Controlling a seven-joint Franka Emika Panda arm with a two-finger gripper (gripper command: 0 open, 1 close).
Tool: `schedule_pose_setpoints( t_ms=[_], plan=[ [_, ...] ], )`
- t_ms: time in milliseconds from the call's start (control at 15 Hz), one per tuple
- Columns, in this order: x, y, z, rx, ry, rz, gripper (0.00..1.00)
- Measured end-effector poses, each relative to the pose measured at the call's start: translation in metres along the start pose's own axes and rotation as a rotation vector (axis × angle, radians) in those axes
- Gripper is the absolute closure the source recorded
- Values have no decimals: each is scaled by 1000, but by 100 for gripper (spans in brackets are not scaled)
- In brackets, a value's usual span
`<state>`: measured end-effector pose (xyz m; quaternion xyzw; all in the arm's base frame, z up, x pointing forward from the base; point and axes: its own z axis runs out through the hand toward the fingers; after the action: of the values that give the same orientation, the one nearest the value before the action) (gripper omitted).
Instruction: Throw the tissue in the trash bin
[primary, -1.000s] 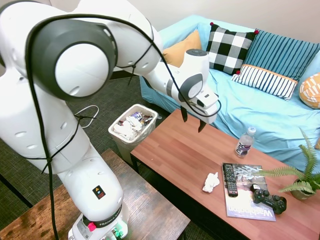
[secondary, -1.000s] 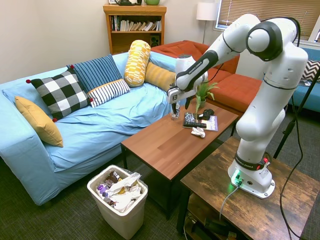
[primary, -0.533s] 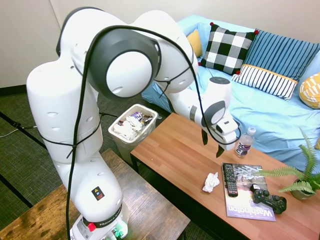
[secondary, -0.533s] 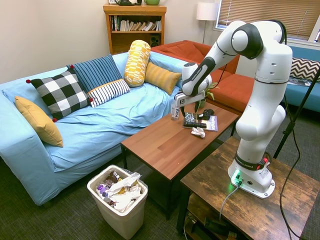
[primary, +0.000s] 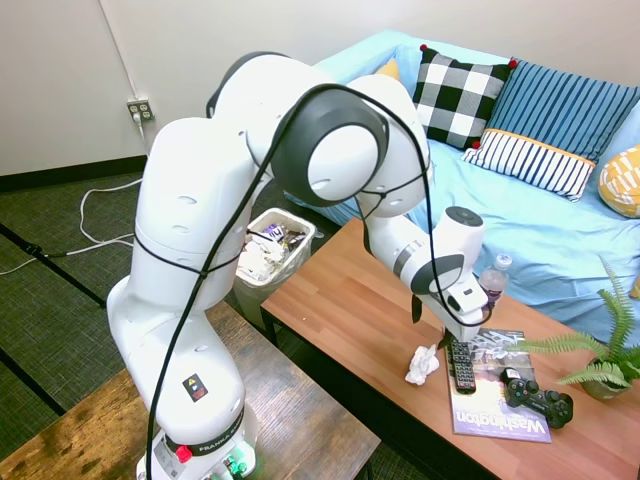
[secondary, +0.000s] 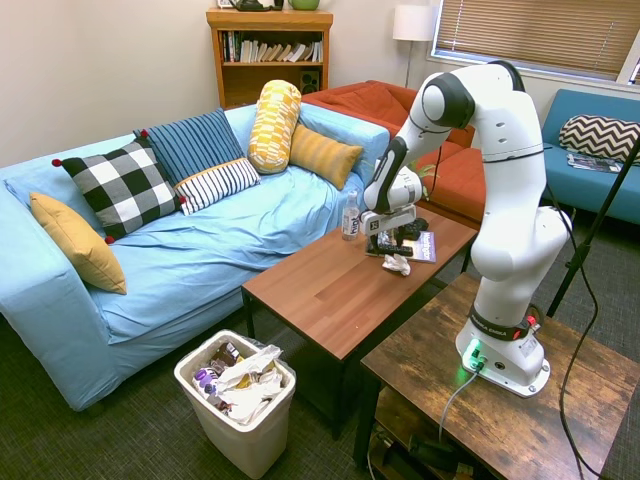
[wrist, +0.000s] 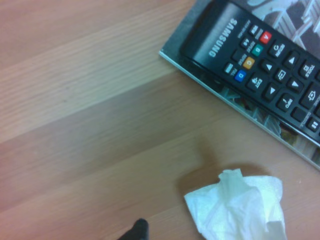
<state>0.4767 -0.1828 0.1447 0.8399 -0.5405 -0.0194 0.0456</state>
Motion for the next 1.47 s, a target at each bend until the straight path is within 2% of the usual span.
schedule_pose_setpoints(
  t_ms=[267,333,533,1000,1467],
  plan=[
    [12,5,39,-40,-33,24,0],
    [13,6,48,-44,-42,22,100],
    [16,6,63,-44,-57,21,100],
    [16,8,64,-40,-77,8,100],
    [10,3,47,-55,-144,-24,100]
  ],
)
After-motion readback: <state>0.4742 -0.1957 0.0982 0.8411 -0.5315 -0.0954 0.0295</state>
